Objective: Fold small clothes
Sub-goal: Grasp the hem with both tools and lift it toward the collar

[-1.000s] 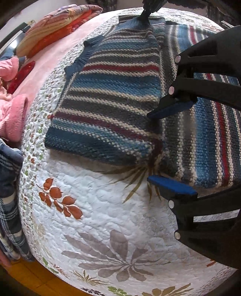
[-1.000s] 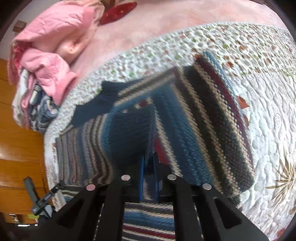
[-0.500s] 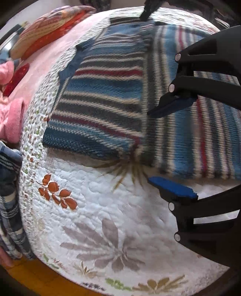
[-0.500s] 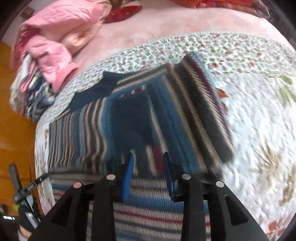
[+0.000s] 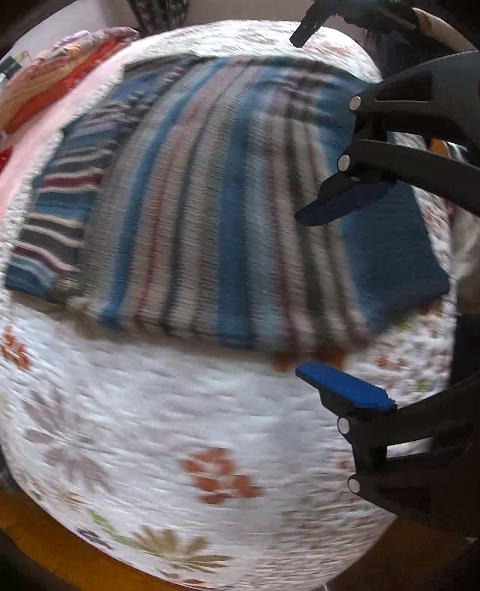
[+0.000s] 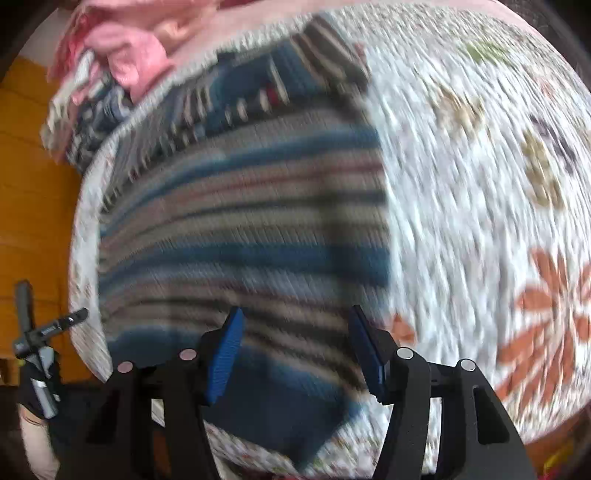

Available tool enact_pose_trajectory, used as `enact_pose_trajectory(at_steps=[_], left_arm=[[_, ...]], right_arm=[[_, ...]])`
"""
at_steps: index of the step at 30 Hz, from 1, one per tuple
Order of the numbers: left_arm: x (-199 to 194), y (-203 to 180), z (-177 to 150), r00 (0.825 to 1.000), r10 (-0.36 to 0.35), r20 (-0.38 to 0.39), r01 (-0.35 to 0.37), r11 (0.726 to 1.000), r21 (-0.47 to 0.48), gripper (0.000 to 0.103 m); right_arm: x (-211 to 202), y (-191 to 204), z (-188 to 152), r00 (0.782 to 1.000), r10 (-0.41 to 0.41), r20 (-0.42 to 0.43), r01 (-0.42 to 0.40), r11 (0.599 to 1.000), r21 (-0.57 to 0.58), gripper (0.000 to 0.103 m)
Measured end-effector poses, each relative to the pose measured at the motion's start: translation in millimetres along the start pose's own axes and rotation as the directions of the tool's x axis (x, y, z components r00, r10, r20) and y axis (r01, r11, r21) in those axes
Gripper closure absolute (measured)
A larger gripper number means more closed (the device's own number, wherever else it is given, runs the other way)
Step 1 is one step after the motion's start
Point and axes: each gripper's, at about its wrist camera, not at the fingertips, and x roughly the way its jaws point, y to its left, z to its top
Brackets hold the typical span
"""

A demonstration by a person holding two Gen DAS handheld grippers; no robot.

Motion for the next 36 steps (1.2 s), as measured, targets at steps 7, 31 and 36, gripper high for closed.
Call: enact_pose_trajectory(at_steps=[7, 31, 36], left_arm=[[30, 17, -42, 0.995, -0.035, -0.098, 0.026, 0.995, -0.1, 0.027], [27, 7, -77, 0.97, -0.225, -0.091, 0.214, 0.97, -0.117, 0.095], [-7, 17, -65, 0.949, -0.314, -0.012, 0.311, 0.944, -0.113, 0.095]], right_arm=[[7, -24, -51, 0.998, 0.001, -0.068, 0.005, 0.996, 0.087, 0.044], [25, -14, -75, 0.984, 0.126, -0.129, -0.107, 0.984, 0.142, 0.092], [-5, -22, -49, 0.974, 0.216, -0.061, -0.203, 0.964, 0.171, 0.093]])
